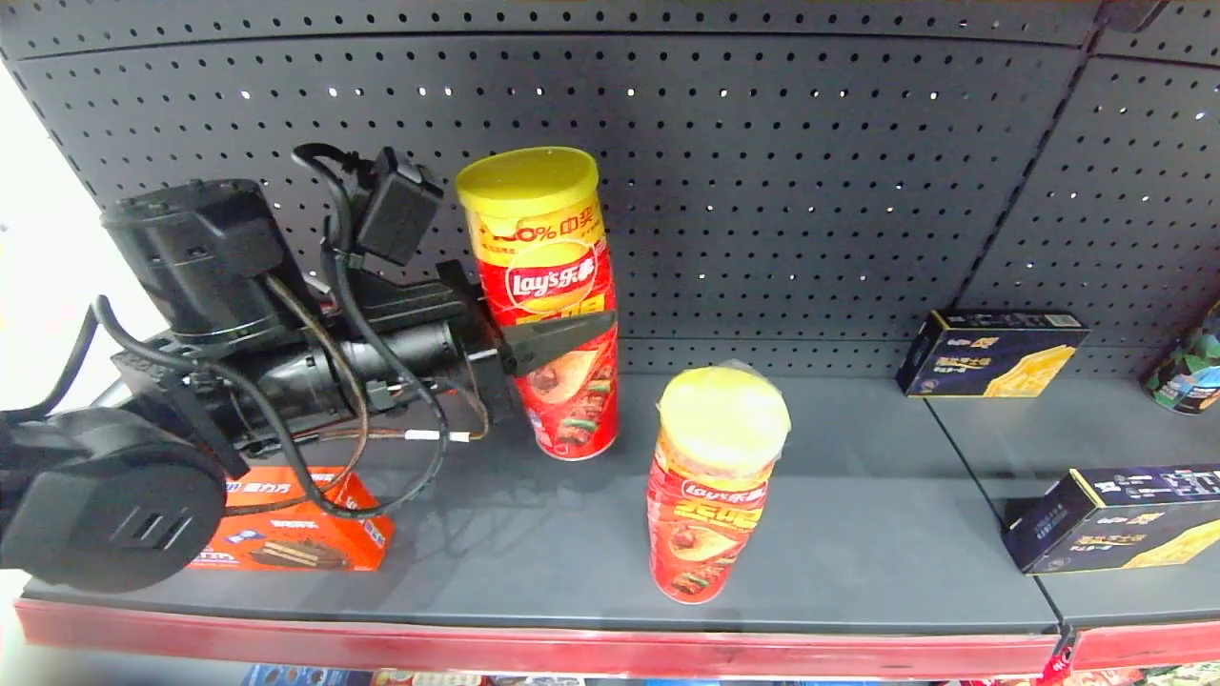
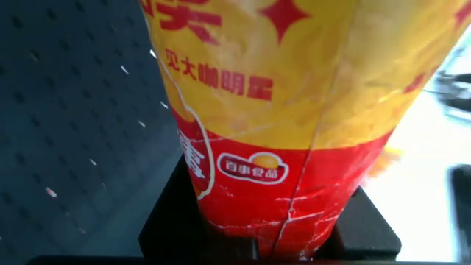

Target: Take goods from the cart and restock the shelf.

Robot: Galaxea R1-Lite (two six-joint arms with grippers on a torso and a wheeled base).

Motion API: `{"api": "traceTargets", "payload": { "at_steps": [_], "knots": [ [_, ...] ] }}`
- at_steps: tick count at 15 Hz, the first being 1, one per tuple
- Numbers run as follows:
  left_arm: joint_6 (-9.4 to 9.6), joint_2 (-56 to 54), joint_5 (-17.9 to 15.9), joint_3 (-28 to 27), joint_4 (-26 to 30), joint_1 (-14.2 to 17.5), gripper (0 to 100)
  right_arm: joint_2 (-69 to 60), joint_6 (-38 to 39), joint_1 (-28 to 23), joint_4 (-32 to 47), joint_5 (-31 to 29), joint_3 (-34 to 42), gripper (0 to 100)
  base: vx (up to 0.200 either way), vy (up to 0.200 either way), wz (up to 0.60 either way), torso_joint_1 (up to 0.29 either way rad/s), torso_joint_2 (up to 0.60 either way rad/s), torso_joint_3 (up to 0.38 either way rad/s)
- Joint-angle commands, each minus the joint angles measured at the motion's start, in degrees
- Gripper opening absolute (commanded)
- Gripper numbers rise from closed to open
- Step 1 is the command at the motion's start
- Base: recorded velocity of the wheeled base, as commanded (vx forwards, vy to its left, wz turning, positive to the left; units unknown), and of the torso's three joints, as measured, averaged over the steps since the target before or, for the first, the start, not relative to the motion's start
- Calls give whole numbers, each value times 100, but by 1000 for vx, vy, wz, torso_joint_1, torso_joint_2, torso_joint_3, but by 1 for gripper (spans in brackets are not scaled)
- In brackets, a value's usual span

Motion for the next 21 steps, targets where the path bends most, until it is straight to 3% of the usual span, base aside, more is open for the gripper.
{"api": "traceTargets", "payload": {
  "at_steps": [1,4,6,9,11,15,18,21],
  "knots": [
    [-82,636,118,-422,-49,-223,0,40,-4,1,-1,1,0,100,0,0,0,0,0,0],
    [-99,653,162,-572,206,-250,0,40,-4,1,-1,1,0,100,0,0,0,0,0,0],
    [182,768,224,-563,373,-250,0,40,-4,1,-1,1,0,100,0,0,0,0,0,0],
    [191,882,215,-739,584,-232,0,40,4,1,-1,1,0,100,0,0,0,0,0,0],
    [217,1189,197,-1152,953,-109,0,40,-4,1,-1,1,0,100,0,0,0,0,0,0],
    [217,1901,-84,-1872,927,-74,0,40,4,1,-1,1,0,100,0,0,0,0,0,0],
    [200,2411,-101,-2540,945,-39,0,40,4,1,-1,1,0,100,0,0,0,0,0,0],
    [200,2719,-101,-2848,936,-48,0,40,-4,1,-1,1,0,100,0,0,0,0,0,0]
  ]
}}
